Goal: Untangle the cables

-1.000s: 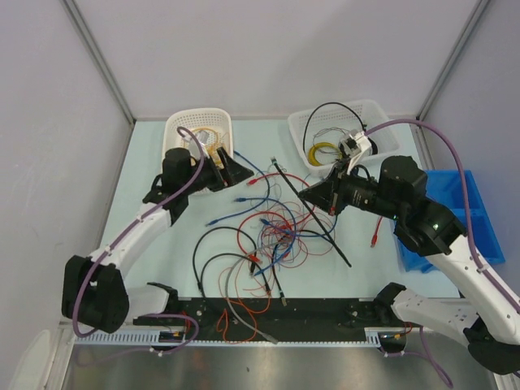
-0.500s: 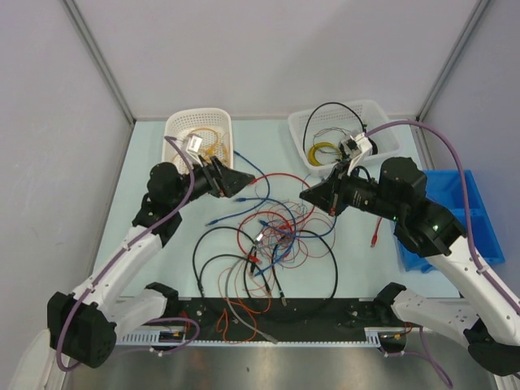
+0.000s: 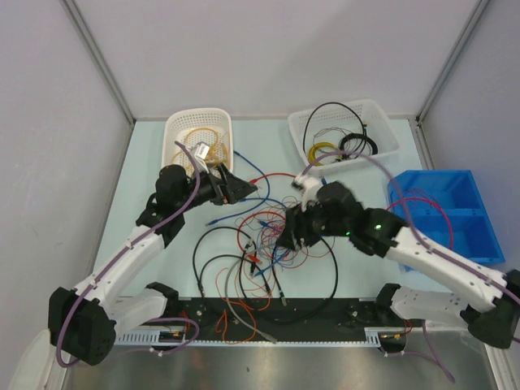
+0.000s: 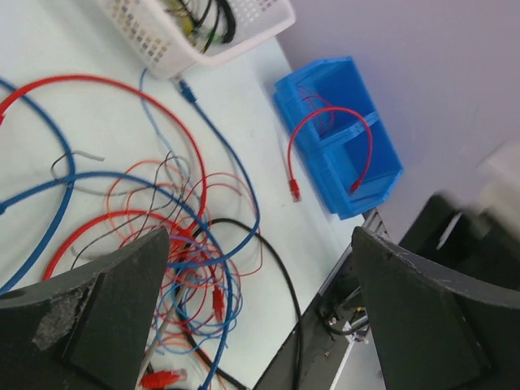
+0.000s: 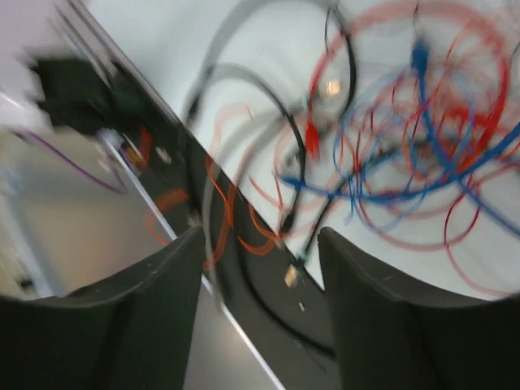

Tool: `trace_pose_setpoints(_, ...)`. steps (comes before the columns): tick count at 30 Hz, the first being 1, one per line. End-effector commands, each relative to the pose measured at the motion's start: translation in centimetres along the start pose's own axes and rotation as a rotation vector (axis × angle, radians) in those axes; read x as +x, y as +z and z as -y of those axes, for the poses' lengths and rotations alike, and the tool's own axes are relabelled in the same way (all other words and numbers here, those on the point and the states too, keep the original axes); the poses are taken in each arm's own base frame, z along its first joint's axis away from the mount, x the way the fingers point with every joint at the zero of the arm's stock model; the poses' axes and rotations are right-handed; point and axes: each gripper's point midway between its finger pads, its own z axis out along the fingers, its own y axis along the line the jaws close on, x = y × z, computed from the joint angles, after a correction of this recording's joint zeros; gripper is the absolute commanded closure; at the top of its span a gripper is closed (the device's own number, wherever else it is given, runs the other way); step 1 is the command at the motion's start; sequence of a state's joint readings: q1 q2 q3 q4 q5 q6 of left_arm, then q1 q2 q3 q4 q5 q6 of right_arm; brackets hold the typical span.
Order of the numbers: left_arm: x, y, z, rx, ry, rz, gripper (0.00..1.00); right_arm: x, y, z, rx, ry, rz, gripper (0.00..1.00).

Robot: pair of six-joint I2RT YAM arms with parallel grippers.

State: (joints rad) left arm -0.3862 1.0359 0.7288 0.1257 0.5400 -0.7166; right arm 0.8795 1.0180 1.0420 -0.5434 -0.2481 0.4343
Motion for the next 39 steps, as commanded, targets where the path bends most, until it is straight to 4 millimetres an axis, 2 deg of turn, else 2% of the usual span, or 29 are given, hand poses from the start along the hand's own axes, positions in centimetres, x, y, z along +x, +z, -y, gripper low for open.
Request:
trace_pose_setpoints(1,1.3,-1.6,-2.4,-0.148,0.014,-0.023,0.00,7.0,3.3,-0.9,0.046,-0.073,-0.189,0.34)
trace_pose_setpoints(5,3.1,-3.0,-4.2,-0.232,0.001,-0.047,0.00,10.4,5.1,-2.4,0.029,-0.136,-0.285,0.32)
trace_pose_setpoints(7,4.4,-3.5,-5.1,-0.262,-0.014,-0.068,0.00,11.6,6.3,-3.1,-0.001,-0.129,-0.312,0.32)
trace_pose_setpoints(9,5.1,-3.9,-5.6,-0.282,-0.028,-0.078,0.00,12.7,7.2,-5.0,-0.068,-0.137,-0.333,0.31)
trace_pose_setpoints(12,6.1,-4.1,-6.1,-0.291,-0.044,-0.099,0.01,15.8,9.0,-5.5,-0.087,-0.156,-0.421,0.31)
trace_pose_setpoints(13,6.2,-4.3,-6.2,-0.295,-0.045,-0.099,0.00,17.4,10.0,-4.9,-0.068,-0.160,-0.471,0.31)
trace_pose_setpoints(14,6.3,-4.4,-6.3,-0.300,-0.043,-0.098,0.00,18.5,10.2,-5.2,-0.078,-0.166,-0.500,0.32)
trace_pose_setpoints(17,6.3,-4.7,-6.7,-0.327,-0.032,-0.098,0.00,20.1,11.7,-5.4,-0.094,-0.161,-0.535,0.32)
trace_pose_setpoints(21,6.8,-5.2,-7.2,-0.357,-0.024,-0.115,0.01,20.0,13.5,-5.1,-0.119,-0.134,-0.522,0.32)
trace_pose_setpoints(24,7.2,-5.6,-7.7,-0.383,-0.029,-0.122,0.01,21.0,14.8,-4.7,-0.118,-0.111,-0.544,0.34)
trace_pose_setpoints(30,8.0,-6.2,-8.5,-0.409,-0.029,-0.133,0.00,22.0,15.6,-4.9,-0.145,-0.101,-0.565,0.43)
trace_pose_setpoints(34,8.3,-6.1,-8.6,-0.411,-0.037,-0.139,0.00,22.2,15.9,-5.1,-0.164,-0.109,-0.565,0.55)
trace_pose_setpoints(35,8.4,-6.0,-8.7,-0.411,-0.041,-0.140,0.01,22.2,16.1,-5.1,-0.162,-0.107,-0.563,0.66)
trace_pose_setpoints(36,8.5,-6.0,-8.7,-0.412,-0.046,-0.144,0.00,22.1,16.1,-5.0,-0.160,-0.108,-0.561,0.73)
trace_pose_setpoints(37,8.4,-6.0,-8.7,-0.413,-0.044,-0.142,0.00,21.7,16.0,-5.1,-0.154,-0.110,-0.546,0.87)
trace_pose_setpoints(39,8.4,-6.0,-8.8,-0.416,-0.047,-0.140,0.00,21.2,15.6,-4.9,-0.127,-0.120,-0.530,0.97)
